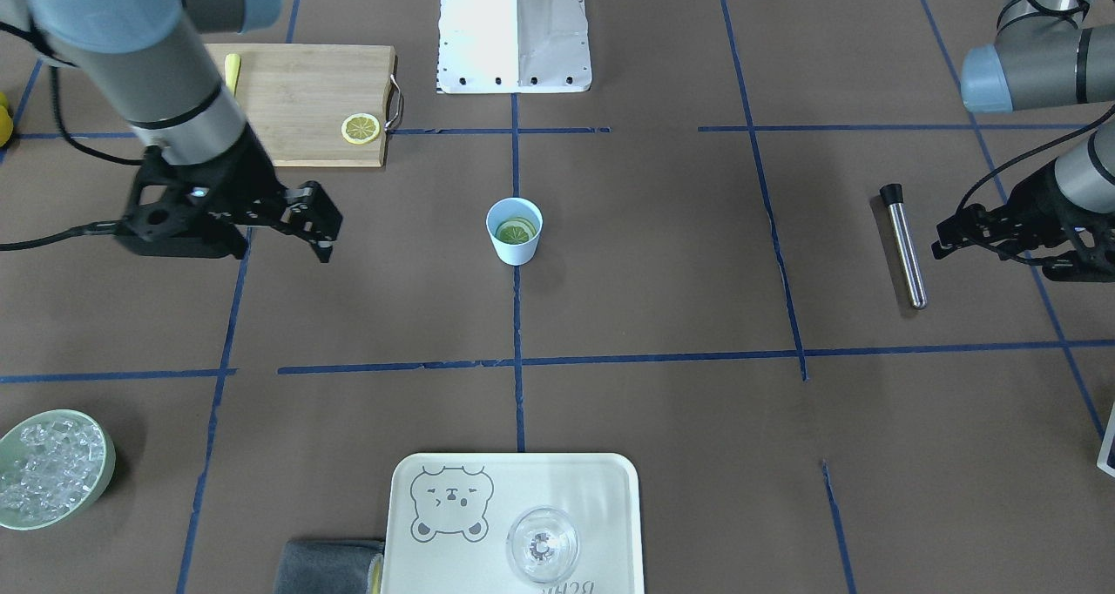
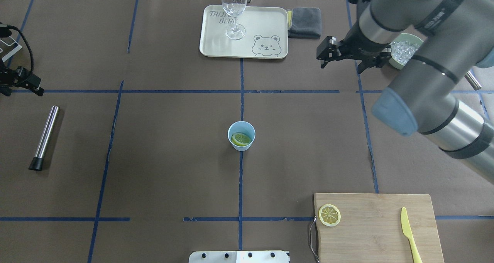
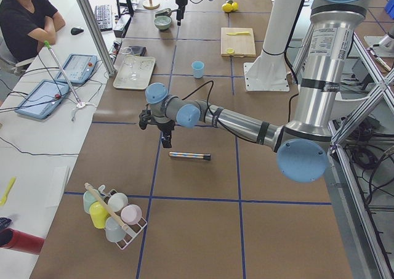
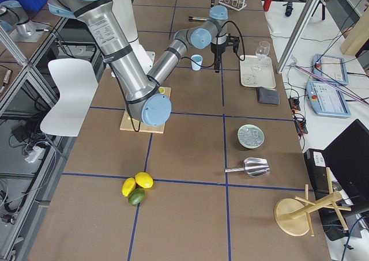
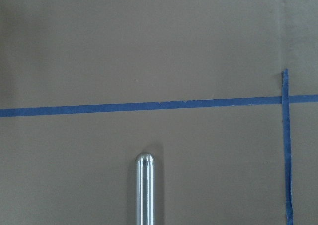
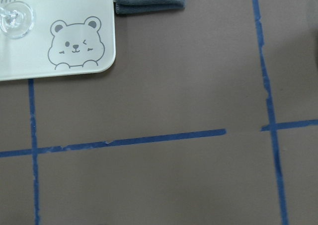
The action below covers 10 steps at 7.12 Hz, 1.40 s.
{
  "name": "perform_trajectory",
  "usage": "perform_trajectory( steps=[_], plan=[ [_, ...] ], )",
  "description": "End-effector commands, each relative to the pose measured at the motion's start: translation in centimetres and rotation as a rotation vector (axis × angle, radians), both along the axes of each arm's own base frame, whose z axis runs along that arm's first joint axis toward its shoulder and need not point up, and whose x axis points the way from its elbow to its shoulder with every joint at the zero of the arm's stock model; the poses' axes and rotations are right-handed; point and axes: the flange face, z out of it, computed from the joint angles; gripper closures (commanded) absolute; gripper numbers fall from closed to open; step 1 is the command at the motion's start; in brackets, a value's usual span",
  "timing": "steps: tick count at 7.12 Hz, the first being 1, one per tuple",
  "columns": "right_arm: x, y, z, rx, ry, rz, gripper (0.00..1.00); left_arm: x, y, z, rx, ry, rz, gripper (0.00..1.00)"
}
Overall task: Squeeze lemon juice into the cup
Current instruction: 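Raise the right arm away from the cup while the left gripper reaches the metal tool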
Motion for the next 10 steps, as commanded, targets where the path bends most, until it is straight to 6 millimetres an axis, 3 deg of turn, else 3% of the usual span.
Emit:
perform_trajectory(
  steps=[1, 2, 4, 6, 7, 10],
  plan=[
    [11.2, -2.3, 5.4, 0.030, -0.043, -0.054, 0.00, 1.0, -0.5, 3.2, -0.049, -0.026, 0.022, 0.00],
    [15.5, -2.6, 7.7, 0.048, -0.066, -0.072, 0.00, 1.0, -0.4, 3.7, -0.059, -0.030, 0.023, 0.00],
    [18.7, -2.7, 11.5, 0.099, -0.039, -0.121, 0.00, 2.3, 0.4, 4.8, -0.072, -0.035, 0.049, 0.00],
    [19.8, -2.8, 11.8, 0.103, -0.037, -0.110, 0.00, 7.1, 1.8, 7.2, -0.099, -0.049, 0.135, 0.00],
    [20.0, -2.9, 11.8, 0.102, -0.038, -0.107, 0.00, 8.2, 2.2, 8.0, -0.097, -0.049, 0.155, 0.00],
    [20.0, -2.8, 11.6, 0.105, -0.039, -0.107, 0.00, 8.3, 2.1, 8.2, -0.099, -0.052, 0.156, 0.00]
  ],
)
